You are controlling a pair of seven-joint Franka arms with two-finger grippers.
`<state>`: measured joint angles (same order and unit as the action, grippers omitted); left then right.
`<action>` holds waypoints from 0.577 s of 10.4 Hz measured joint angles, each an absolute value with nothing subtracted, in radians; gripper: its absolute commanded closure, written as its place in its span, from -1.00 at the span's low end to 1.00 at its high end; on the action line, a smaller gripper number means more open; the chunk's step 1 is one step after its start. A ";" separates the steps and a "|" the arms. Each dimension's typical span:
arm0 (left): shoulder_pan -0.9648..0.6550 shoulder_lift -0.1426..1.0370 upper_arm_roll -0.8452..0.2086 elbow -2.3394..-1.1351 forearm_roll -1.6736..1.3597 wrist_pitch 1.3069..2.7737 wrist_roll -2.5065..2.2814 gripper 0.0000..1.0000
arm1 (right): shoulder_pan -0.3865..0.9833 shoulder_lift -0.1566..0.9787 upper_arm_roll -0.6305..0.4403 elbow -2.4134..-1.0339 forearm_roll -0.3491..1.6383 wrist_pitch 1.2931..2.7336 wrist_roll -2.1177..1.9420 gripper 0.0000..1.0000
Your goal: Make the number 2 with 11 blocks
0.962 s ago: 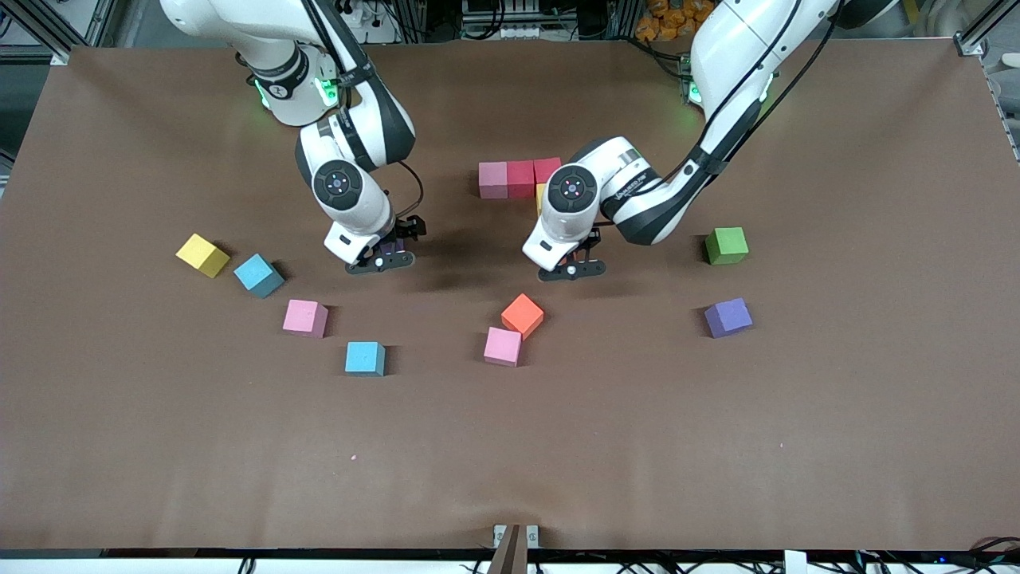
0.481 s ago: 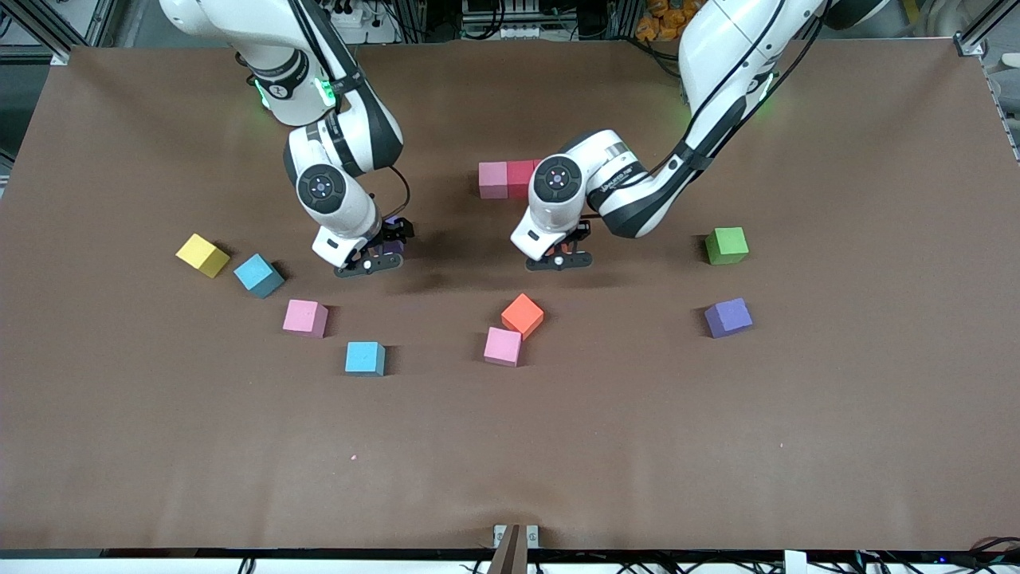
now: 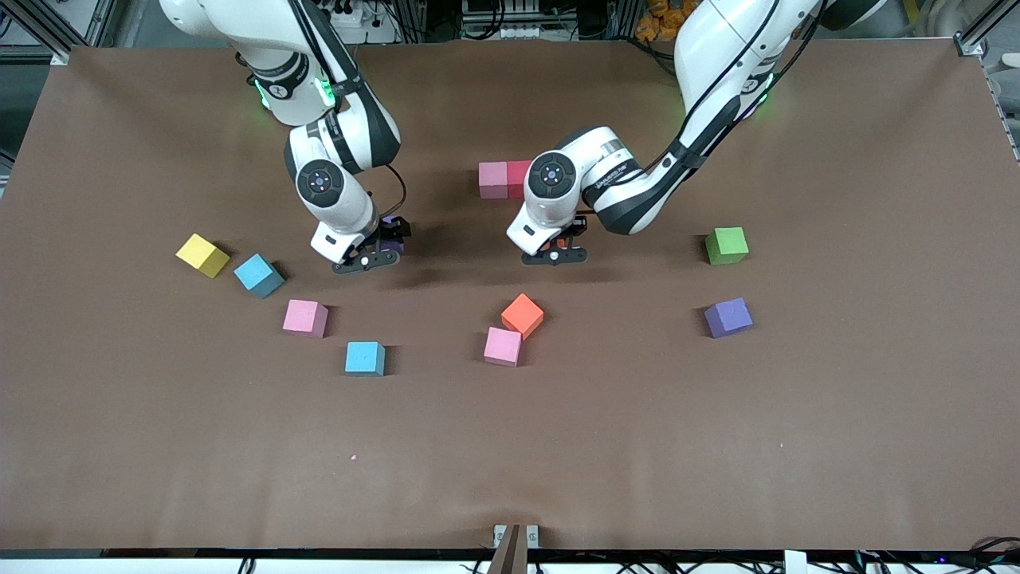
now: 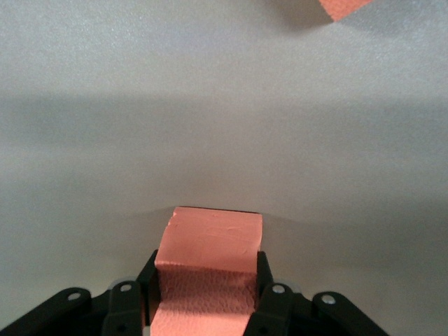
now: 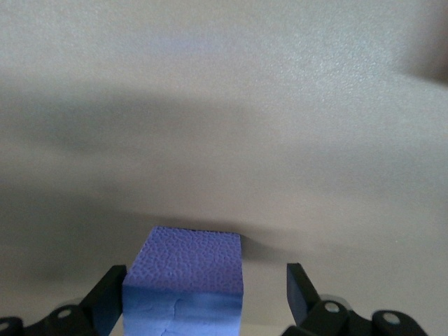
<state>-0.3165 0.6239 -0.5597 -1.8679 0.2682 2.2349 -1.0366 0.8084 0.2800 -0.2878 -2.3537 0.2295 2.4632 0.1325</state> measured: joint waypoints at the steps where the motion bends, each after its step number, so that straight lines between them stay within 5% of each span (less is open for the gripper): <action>1: -0.318 0.624 -0.560 -1.869 0.268 2.234 -1.037 0.16 | 0.809 0.280 -0.287 -2.355 0.230 2.464 0.132 -1.00; 2: -0.319 0.625 -0.560 -1.870 0.268 2.233 -1.037 -0.26 | 0.809 0.280 -0.286 -2.357 0.229 2.466 0.132 -1.00; 3: -0.320 0.625 -0.560 -1.872 0.268 2.233 -1.037 -0.99 | 0.809 0.280 -0.285 -2.361 0.229 2.468 0.132 -1.00; 6: -0.320 0.629 -0.560 -1.873 0.268 2.233 -1.041 -1.00 | 0.810 0.280 -0.284 -2.378 0.229 2.473 0.132 -1.00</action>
